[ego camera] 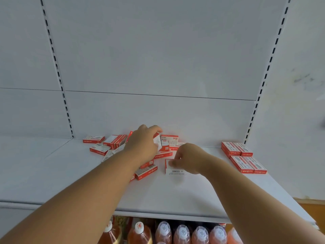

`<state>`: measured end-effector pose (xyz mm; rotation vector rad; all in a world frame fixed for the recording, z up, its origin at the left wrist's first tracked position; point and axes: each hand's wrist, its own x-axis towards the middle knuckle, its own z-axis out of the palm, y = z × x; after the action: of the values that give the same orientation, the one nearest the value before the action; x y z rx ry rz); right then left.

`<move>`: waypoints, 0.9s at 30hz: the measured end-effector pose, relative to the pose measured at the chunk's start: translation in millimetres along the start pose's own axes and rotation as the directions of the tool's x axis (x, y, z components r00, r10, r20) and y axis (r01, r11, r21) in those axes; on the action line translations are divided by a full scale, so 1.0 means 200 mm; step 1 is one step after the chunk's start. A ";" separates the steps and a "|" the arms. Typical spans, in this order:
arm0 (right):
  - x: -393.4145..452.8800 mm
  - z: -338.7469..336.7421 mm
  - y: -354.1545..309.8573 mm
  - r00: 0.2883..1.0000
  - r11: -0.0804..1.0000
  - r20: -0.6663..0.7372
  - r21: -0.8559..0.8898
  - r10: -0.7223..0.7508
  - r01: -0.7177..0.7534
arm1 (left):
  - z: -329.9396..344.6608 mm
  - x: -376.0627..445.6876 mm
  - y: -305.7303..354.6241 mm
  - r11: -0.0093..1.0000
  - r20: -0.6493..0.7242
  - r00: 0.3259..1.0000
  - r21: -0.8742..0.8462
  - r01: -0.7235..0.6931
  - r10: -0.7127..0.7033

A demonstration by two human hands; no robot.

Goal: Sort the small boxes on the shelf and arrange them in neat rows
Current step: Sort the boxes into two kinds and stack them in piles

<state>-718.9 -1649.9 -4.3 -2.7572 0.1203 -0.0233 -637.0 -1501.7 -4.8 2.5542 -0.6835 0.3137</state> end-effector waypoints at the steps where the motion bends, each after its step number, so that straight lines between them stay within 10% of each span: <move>1: 0.00 0.01 0.01 1.000 1.000 -0.012 0.020 0.015 -0.014 | -0.01 -0.01 0.00 0.998 -0.024 1.000 -0.062 0.001 -0.003; 5: -0.03 0.03 0.02 0.994 0.996 -0.065 0.022 0.085 -0.084 | -0.06 -0.07 -0.02 0.943 -0.063 0.992 -0.321 0.088 -0.114; 11: -0.08 0.10 0.00 0.918 0.915 -0.279 0.364 0.283 -0.172 | -0.09 -0.19 -0.04 0.605 0.082 0.942 -0.747 0.274 -0.326; 15: -0.10 0.13 -0.04 0.900 0.308 -0.180 0.950 0.397 0.055 | -0.09 -0.25 -0.04 0.276 0.185 0.924 -0.918 0.284 -0.335; 21: -0.18 0.08 -0.20 0.984 -0.381 0.066 0.925 0.164 0.002 | -0.15 -0.32 -0.07 0.065 0.230 0.907 -0.961 0.269 -0.353; 27: -0.12 0.13 -0.35 0.990 -0.373 0.105 0.918 -0.092 -0.132 | -0.21 -0.39 -0.13 0.082 0.167 0.865 -0.969 0.232 -0.472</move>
<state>-736.7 -1573.4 -2.2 -0.7968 0.0452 0.0611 -694.8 -1428.5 -4.3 1.2351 -0.0147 -0.0918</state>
